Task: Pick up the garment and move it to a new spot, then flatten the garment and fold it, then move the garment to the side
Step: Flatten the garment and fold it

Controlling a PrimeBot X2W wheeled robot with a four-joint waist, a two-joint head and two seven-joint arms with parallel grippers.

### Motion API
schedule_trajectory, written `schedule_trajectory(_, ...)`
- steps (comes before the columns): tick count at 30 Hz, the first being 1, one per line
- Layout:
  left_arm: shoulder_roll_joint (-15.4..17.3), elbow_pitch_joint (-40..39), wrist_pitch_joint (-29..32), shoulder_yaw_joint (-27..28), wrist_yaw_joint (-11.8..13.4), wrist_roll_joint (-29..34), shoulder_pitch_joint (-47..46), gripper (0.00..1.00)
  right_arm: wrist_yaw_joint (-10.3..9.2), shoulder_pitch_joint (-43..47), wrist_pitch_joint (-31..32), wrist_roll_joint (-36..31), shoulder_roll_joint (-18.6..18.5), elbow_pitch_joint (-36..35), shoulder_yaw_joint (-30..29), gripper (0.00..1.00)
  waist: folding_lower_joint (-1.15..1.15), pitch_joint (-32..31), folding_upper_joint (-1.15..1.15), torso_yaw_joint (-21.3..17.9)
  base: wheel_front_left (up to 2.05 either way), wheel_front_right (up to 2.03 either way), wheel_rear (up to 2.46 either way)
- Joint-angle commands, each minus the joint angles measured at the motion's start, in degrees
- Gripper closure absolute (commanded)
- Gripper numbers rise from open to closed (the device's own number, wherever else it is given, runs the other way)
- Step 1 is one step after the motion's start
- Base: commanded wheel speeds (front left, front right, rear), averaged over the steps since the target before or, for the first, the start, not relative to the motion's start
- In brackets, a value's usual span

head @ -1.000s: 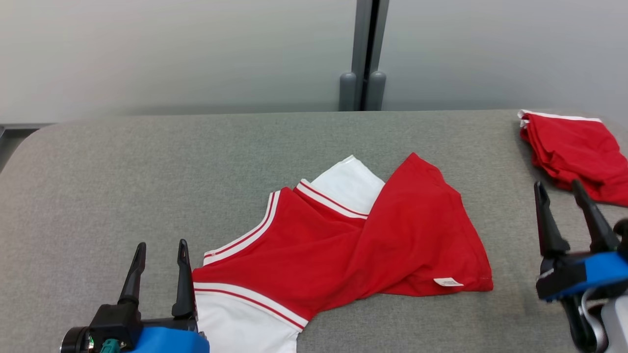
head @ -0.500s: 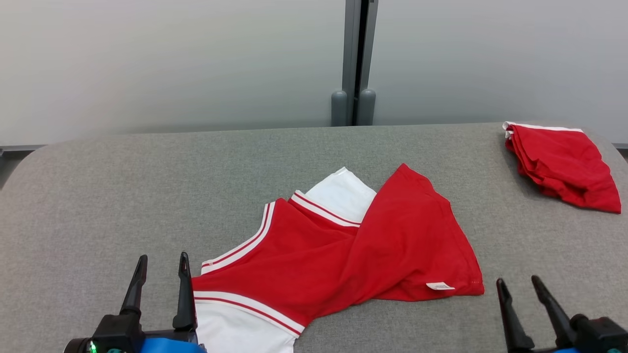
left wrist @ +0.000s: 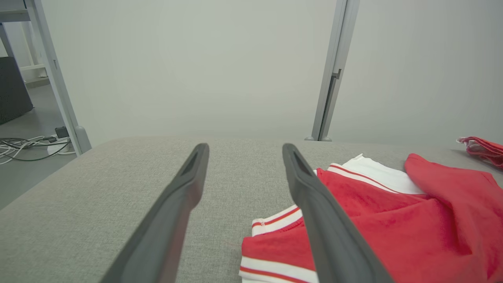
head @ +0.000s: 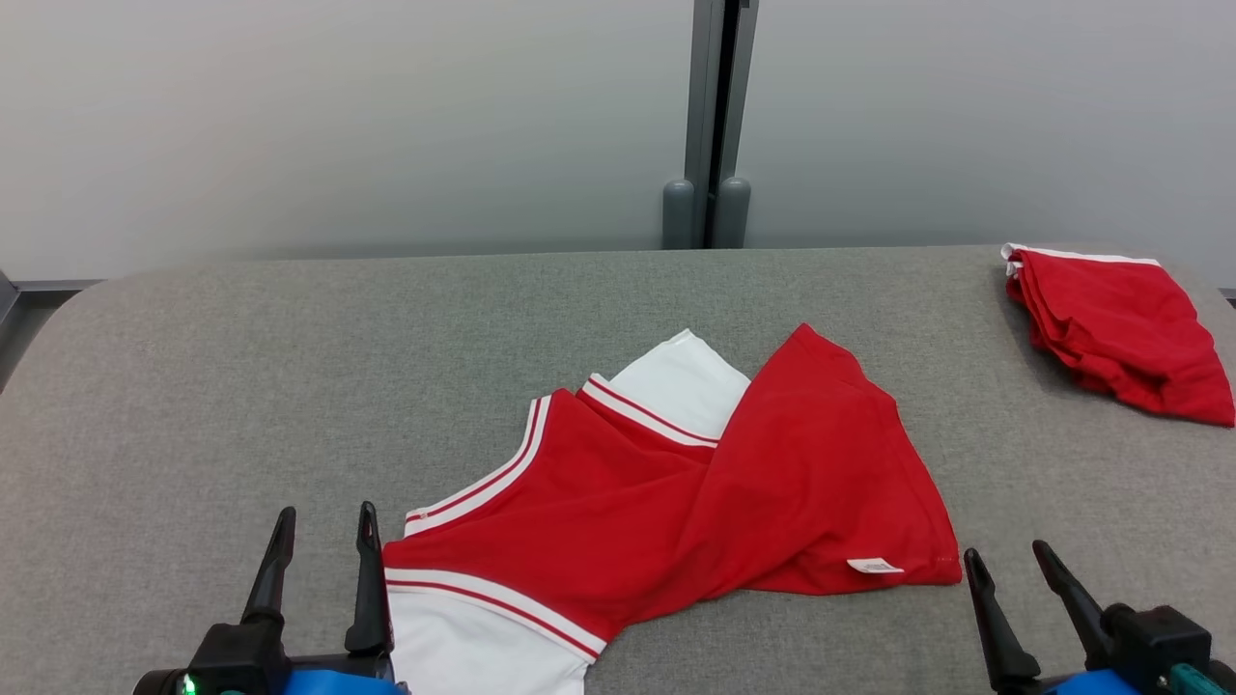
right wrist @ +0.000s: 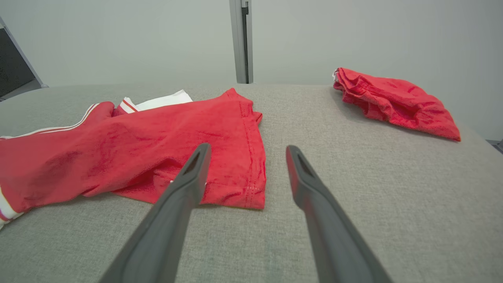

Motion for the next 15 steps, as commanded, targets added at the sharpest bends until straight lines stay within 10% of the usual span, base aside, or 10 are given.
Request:
schedule_trajectory(1, -0.02, -0.36, -0.27, -0.23, 0.36, -0.09, 0.13, 0.0, 0.02, -2.01, 0.48, -0.34, -0.92, 0.61, 0.24, 0.0, 0.0, 0.32, 0.0, 0.13, 0.0, 0.0, 0.0)
schedule_trajectory(15, -0.03, 0.14, -0.27, -0.84, 0.07, -0.02, -2.25, 0.0, 0.02, -11.49, 1.92, 1.42, -3.82, 15.92, 4.2, 0.0, 0.0, 2.99, 0.0, 2.85, 0.0, 0.0, 0.0)
